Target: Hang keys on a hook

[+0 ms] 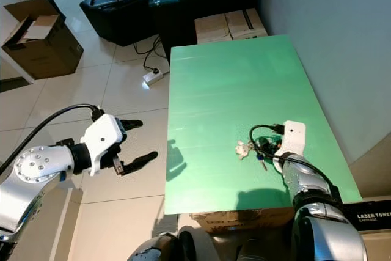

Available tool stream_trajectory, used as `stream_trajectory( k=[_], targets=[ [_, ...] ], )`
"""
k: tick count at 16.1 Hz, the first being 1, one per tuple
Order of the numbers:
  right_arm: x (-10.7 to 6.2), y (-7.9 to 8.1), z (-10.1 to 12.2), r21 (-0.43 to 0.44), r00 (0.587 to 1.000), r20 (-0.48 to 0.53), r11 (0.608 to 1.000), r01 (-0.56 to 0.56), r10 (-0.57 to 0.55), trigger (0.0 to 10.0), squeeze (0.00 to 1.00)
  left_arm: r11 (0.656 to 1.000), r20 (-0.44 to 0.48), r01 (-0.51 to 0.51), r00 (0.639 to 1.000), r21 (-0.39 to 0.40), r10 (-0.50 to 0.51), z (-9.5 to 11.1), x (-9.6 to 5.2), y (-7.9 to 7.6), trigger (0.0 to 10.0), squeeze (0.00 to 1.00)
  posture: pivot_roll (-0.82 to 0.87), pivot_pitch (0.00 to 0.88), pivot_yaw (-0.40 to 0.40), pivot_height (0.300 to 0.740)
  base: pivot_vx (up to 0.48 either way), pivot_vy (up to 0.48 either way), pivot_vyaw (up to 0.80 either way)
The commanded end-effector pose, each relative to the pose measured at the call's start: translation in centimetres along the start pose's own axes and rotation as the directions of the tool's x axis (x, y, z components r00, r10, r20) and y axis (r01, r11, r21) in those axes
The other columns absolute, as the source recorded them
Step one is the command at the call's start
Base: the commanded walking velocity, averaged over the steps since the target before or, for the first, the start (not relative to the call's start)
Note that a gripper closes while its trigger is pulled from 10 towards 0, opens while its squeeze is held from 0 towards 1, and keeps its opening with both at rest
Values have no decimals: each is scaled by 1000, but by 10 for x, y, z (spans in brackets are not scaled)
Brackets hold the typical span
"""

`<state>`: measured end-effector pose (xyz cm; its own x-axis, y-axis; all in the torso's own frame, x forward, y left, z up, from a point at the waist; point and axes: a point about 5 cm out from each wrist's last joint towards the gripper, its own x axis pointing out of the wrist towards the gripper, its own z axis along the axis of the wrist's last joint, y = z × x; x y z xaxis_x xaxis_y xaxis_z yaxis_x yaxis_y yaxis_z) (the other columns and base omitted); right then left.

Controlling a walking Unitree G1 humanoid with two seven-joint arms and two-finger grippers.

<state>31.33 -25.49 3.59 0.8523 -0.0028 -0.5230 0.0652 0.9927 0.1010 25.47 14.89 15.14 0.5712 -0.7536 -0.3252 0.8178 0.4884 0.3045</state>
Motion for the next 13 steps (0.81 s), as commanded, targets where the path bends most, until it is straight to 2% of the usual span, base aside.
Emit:
stream_trajectory(
  k=[1, 2, 3, 4, 7, 8, 13],
  targets=[
    [0, 2, -5, -34, 999, -48, 999, -23, 21, 10000, 1000, 1000, -6, 4, 1000, -1, -4, 0, -2, 0, 10000, 0, 15, 158, 238, 740, 0, 0, 0],
    [0, 2, -6, -40, 998, -54, 999, -22, 20, 10000, 1000, 1000, -6, 5, 1000, -1, -5, 1, -2, 0, 10000, 0, 15, 156, 238, 740, 0, 0, 0],
    [0, 1, -6, -44, 998, -63, 999, -22, 19, 10000, 894, 1000, -6, 7, 1000, 0, -7, 1, -1, 0, 10000, 0, 14, 152, 240, 740, 0, 0, 0],
    [0, 0, -6, -45, 998, -64, 999, -26, 23, 10000, 0, 1000, -5, 8, 1000, 0, -8, 1, -1, 0, 10000, 0, 13, 151, 240, 740, 0, 0, 0],
    [0, -1, -6, -53, 997, -67, 998, -37, 33, 10000, 0, 1000, -6, 11, 1000, 1, -11, 1, -2, 0, 10000, 0, 8, 147, 243, 740, 0, 0, 0],
    [-1, -1, -6, -59, 997, -61, 997, -40, 37, 0, 0, 1000, -7, 12, 1000, 1, -12, 0, -2, 0, 10000, 0, 4, 141, 244, 740, 0, 0, 0],
    [-3, -5, -5, -82, 999, -22, 996, -36, 34, 0, 0, 1000, 1, 12, 1000, 0, -12, 0, -1, -2, 10000, 0, -1, 127, 242, 740, 0, 0, 0]
  ],
)
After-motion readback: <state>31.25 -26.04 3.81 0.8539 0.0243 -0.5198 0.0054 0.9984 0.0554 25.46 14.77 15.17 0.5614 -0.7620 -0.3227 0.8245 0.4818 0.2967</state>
